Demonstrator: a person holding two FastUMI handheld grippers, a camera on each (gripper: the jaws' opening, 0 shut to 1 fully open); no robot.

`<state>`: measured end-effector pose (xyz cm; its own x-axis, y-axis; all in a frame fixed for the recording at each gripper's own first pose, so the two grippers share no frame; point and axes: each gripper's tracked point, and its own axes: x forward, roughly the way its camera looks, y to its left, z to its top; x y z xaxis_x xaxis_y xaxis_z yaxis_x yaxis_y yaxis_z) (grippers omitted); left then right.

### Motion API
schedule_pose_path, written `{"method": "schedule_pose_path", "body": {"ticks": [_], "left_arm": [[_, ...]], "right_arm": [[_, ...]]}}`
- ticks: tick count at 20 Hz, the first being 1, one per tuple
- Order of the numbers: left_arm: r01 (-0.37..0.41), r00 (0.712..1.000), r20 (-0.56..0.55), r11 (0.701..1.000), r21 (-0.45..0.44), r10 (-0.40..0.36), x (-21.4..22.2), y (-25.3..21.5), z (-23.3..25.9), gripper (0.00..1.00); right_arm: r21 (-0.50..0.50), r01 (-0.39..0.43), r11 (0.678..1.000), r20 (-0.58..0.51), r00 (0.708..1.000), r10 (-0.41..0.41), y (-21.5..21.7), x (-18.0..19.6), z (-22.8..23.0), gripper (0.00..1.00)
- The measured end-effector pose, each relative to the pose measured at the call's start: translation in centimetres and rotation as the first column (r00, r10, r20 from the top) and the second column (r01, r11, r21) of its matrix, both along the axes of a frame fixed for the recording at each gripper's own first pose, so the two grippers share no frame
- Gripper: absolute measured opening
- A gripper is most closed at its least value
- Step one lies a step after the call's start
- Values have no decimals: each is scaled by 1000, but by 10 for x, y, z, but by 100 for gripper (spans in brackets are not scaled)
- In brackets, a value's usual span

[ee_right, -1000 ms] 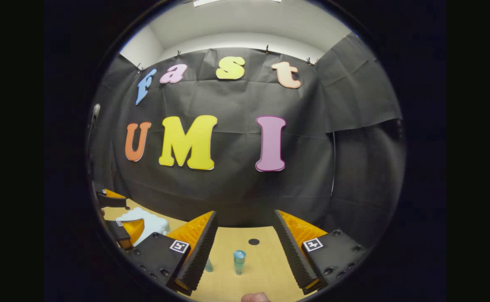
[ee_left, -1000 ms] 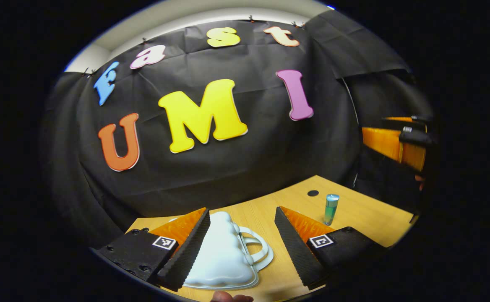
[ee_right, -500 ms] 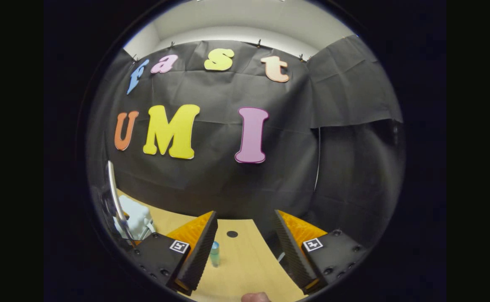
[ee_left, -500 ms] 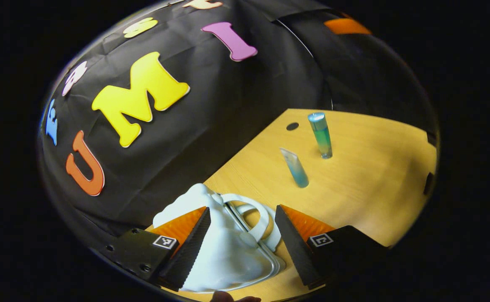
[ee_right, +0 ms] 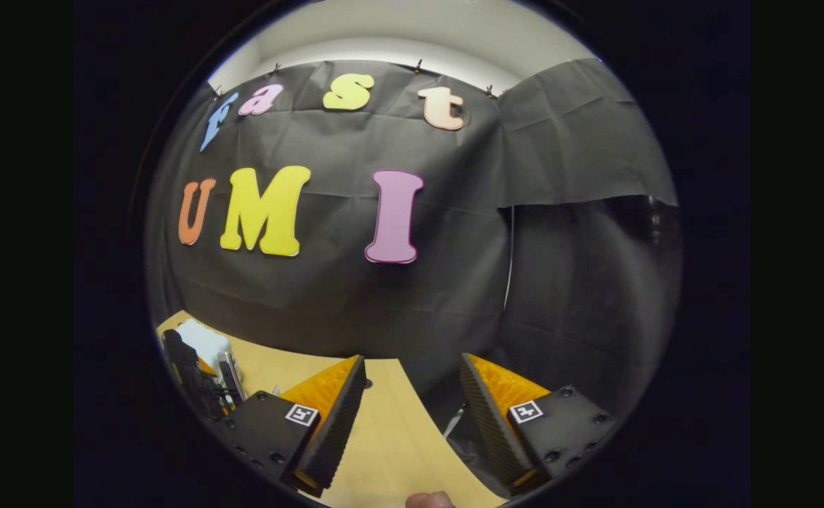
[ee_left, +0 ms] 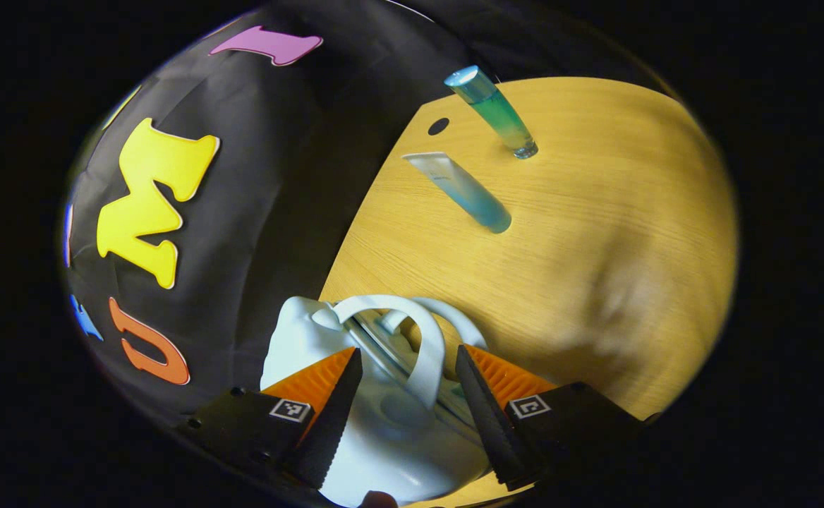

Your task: First open the suitcase, pack the skin care products into it, and then close the suitcase.

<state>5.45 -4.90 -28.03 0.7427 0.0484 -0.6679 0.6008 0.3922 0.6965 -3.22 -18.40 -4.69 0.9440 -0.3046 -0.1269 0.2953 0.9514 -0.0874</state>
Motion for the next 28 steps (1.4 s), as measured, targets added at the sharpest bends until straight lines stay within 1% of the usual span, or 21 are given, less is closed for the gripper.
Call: {"method": "schedule_pose_path", "body": {"ticks": [2, 3, 4, 5, 6, 7, 9, 12, 15, 16, 18, 20, 22, 26, 28], "left_arm": [[-11, 999, -49, 999, 48, 14, 2, 5, -13, 80], [-1, 999, -48, 997, 77, 4, 5, 4, -14, 68], [11, 998, -57, 995, 97, -5, 8, 3, -15, 64], [17, 998, -65, 993, 113, -10, 10, 3, -18, 55], [23, 997, -71, 991, 129, -14, 13, 2, -20, 51], [26, 998, -68, 989, 149, -16, 15, 3, -20, 38], [30, 997, -78, 986, 162, -18, 15, 3, -22, 27], [31, 997, -74, 985, 170, -19, 15, 2, -18, 24], [19, 999, -53, 985, 173, -10, 15, 5, -12, 17], [14, 999, -40, 987, 163, -8, 16, 3, -7, 16], [14, 1000, -1, 993, 115, -14, 16, -3, 6, 12], [-8, 999, 40, 998, 64, 6, 18, 4, 16, 7], [-33, 996, 89, 999, 10, 32, 22, 11, 27, 3], [-101, 973, 197, 990, -102, 119, 27, 39, 62, 3], [-127, 954, 245, 973, -191, 173, 31, 54, 80, 3]], "right_arm": [[4, 27, 1000, -7, 1000, -27, -7, -6, -3, 80], [7, 40, 999, -10, 999, -40, -10, -9, -4, 80], [10, 55, 998, -12, 998, -55, -14, -13, -6, 80], [16, 70, 997, -17, 997, -69, -18, -17, -8, 80], [23, 81, 996, -24, 996, -80, -20, -21, -11, 80], [27, 91, 996, -33, 995, -90, -22, -24, -14, 80], [29, 114, 993, -37, 993, -113, -27, -31, -14, 78], [34, 130, 991, -29, 991, -129, -27, -36, -12, 80], [36, 122, 992, -22, 992, -121, -18, -38, -10, 80], [37, 114, 993, -21, 993, -113, -14, -38, -10, 78], [35, 94, 995, -15, 995, -94, -3, -36, -8, 78], [39, 67, 997, -11, 998, -67, 10, -33, -7, 81], [39, 32, 999, -7, 999, -32, 24, -26, -6, 80], [34, -58, 998, 15, 998, 58, 64, -9, 5, 80], [32, -111, 993, 21, 994, 111, 89, 0, 9, 79]]}}
